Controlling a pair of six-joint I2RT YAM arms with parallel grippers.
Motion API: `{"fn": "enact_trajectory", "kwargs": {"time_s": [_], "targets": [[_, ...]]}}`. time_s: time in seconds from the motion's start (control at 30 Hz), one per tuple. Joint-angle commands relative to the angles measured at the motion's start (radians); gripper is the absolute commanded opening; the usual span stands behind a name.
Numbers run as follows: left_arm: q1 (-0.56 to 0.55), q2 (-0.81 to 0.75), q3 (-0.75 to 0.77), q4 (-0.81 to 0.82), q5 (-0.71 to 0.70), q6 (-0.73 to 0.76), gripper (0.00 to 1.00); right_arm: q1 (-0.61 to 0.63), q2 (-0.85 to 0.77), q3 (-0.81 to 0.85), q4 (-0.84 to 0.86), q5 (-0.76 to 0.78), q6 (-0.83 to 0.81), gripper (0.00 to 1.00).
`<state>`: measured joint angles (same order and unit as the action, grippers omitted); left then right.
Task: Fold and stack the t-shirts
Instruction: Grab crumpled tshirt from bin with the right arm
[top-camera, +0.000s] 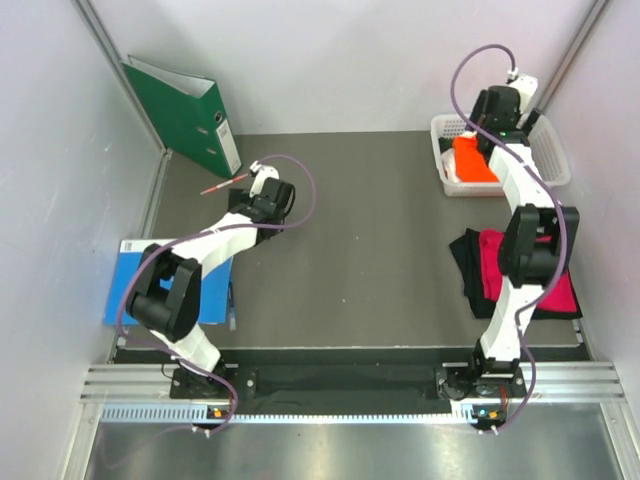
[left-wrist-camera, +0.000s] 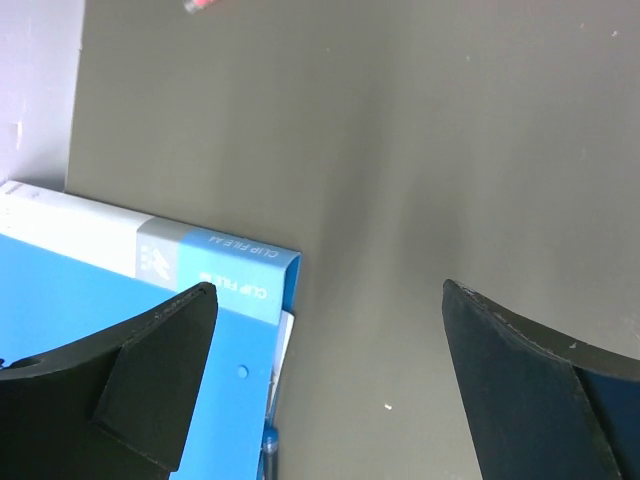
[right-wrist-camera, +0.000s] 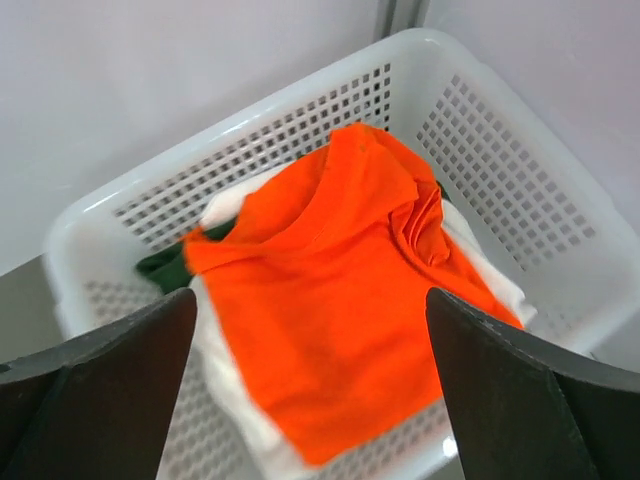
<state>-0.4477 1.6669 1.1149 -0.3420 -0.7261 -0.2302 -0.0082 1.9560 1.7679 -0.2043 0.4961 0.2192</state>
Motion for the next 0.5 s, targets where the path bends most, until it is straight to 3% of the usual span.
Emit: {"fn": "enact_trajectory", "kwargs": {"time_s": [0.0,0.17,0.47], "targets": [[-0.002,-0.087,-0.03,0.084,0.01,0.028,0.98,-0.12,0.133,0.158,-0.082,-0.165,0.057,0.97],[-0.002,-0.105,-0.038,0.095,0.028,0.031,0.98,-0.229,0.202,0.171,-0.057,-0.303,0.135,0.97],[-0.002,-0.128,-0.064,0.135,0.128,0.023,0.98,-0.263,0.33,0.278,-0.121,-0.323,0.146,0.96]]}}
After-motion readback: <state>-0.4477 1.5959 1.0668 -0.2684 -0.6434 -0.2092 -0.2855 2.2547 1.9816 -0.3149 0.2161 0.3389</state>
